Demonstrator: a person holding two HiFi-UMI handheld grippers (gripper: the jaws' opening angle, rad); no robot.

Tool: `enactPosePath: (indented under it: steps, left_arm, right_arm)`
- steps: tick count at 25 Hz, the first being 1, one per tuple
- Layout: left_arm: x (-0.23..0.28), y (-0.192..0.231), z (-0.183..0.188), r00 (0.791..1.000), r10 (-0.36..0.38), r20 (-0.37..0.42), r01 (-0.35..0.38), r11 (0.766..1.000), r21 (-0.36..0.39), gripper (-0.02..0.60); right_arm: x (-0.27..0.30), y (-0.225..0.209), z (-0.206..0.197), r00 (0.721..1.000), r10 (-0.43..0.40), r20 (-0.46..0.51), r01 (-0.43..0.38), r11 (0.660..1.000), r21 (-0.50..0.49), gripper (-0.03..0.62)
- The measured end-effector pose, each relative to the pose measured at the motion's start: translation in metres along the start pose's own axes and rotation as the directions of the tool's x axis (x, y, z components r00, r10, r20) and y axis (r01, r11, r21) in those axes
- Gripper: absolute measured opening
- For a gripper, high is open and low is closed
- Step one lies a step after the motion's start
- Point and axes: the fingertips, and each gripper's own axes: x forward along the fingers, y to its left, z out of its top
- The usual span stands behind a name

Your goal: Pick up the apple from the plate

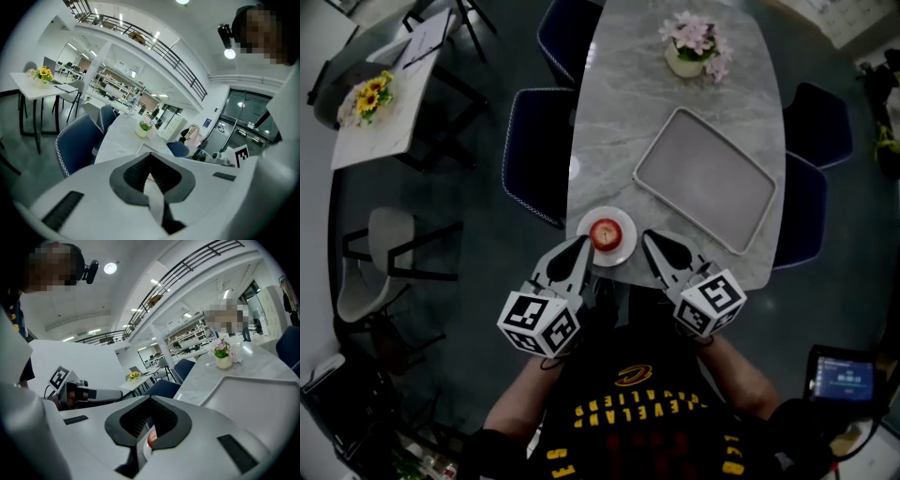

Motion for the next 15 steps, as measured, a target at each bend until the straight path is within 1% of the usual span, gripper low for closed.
enactPosePath:
  steps: [2,5,8,10,12,15]
  left_arm:
    - [-0.005,-0.018,0.012,0.999,-0.031,0.030,0.030,0.999,0.031,0.002]
    - [-0.013,-0.043,0.028,0.995,-0.071,0.071,0.065,0.994,0.093,0.002]
    - [-0.023,-0.065,0.040,0.990,-0.101,0.102,0.085,0.985,0.148,0.002]
    - [-0.029,-0.079,0.044,0.985,-0.125,0.120,0.103,0.979,0.177,0.002]
    - [-0.037,-0.090,0.045,0.980,-0.152,0.132,0.122,0.970,0.208,0.002]
    - [-0.059,-0.103,0.046,0.973,-0.190,0.130,0.155,0.958,0.242,0.002]
  right_arm:
    - [-0.005,0.014,0.012,1.000,0.009,0.025,-0.008,0.999,-0.036,0.006]
    - [-0.015,0.034,0.032,0.998,0.014,0.068,-0.007,0.993,-0.115,0.006]
    - [-0.027,0.057,0.054,0.989,0.044,0.139,-0.016,0.981,-0.195,0.006]
    - [-0.036,0.068,0.067,0.981,0.051,0.187,-0.005,0.971,-0.239,0.006]
    - [-0.045,0.079,0.075,0.975,0.046,0.218,0.014,0.964,-0.267,0.006]
    - [-0.055,0.099,0.078,0.973,0.024,0.229,0.039,0.963,-0.267,0.006]
